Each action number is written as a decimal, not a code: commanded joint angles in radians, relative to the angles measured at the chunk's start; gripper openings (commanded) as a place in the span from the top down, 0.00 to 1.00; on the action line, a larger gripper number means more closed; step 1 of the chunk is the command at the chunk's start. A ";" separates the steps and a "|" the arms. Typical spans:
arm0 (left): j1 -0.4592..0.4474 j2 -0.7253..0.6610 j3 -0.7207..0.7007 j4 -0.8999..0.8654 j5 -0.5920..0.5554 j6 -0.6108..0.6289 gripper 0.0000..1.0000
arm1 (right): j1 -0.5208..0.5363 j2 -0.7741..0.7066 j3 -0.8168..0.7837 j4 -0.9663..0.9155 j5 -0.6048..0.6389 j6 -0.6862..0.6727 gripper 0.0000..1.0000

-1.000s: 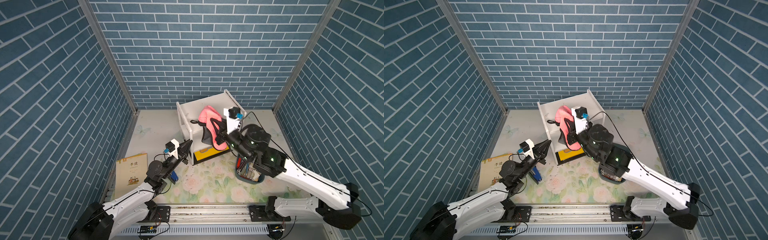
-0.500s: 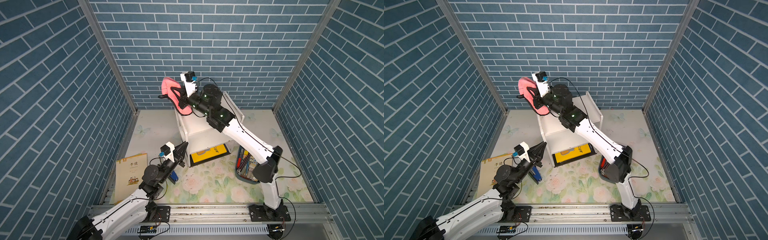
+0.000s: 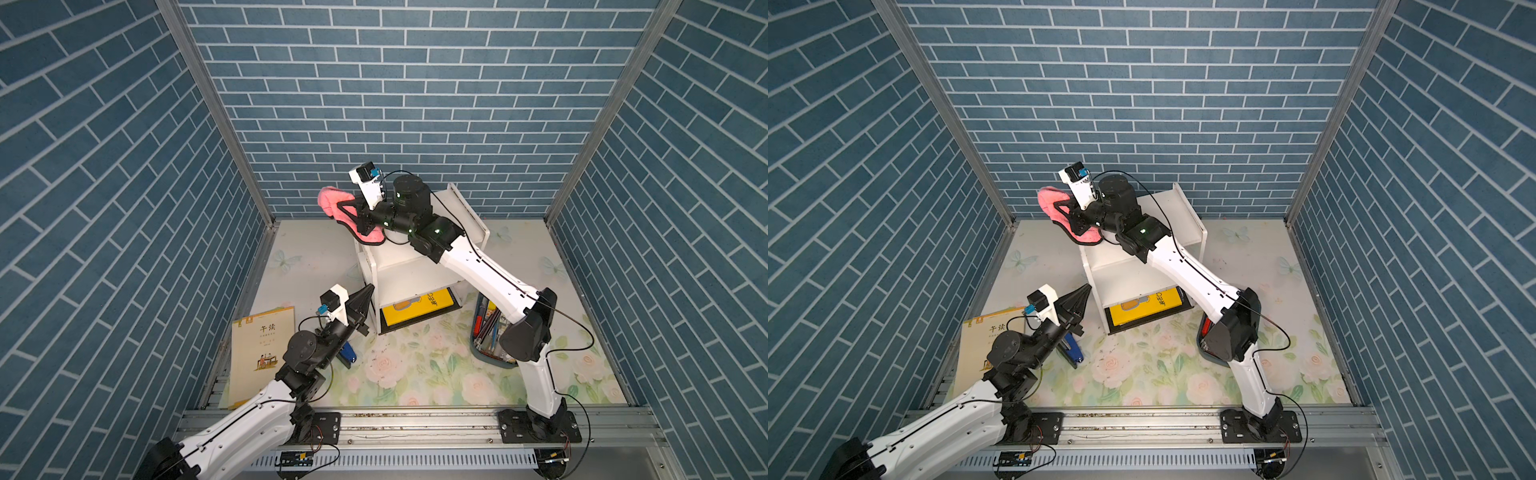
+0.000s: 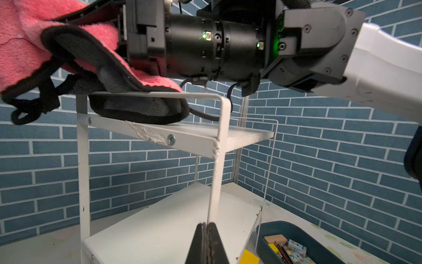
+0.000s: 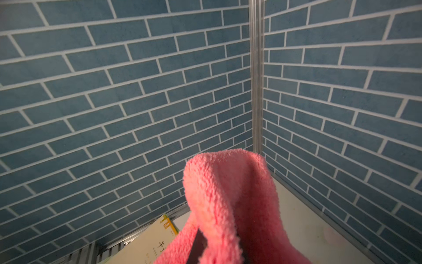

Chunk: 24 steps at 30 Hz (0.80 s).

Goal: Wipe the bookshelf clean with a cloth
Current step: Wipe the dust from the shelf.

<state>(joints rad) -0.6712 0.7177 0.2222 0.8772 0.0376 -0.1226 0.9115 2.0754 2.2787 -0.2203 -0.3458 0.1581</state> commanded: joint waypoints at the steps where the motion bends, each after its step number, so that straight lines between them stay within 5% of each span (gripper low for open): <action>1: 0.008 -0.006 -0.002 -0.033 -0.095 0.009 1.00 | 0.005 -0.074 -0.075 -0.182 -0.074 0.030 1.00; 10: 0.008 0.018 0.030 -0.033 -0.101 0.013 1.00 | 0.078 -0.440 -0.543 -0.190 -0.070 -0.024 1.00; 17: 0.008 0.002 0.014 -0.036 -0.115 0.003 1.00 | 0.086 -0.893 -0.873 -0.118 -0.146 -0.076 1.00; 21: 0.008 -0.036 0.010 -0.064 -0.107 -0.007 1.00 | 0.080 -1.127 -0.973 0.058 -0.008 -0.052 1.00; 24: 0.008 -0.068 -0.011 -0.054 -0.092 -0.014 1.00 | 0.079 -1.153 -0.977 0.160 0.193 -0.022 1.00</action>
<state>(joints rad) -0.6697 0.6762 0.2268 0.8265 -0.0364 -0.1265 0.9939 0.9306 1.3079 -0.2207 -0.3431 0.1238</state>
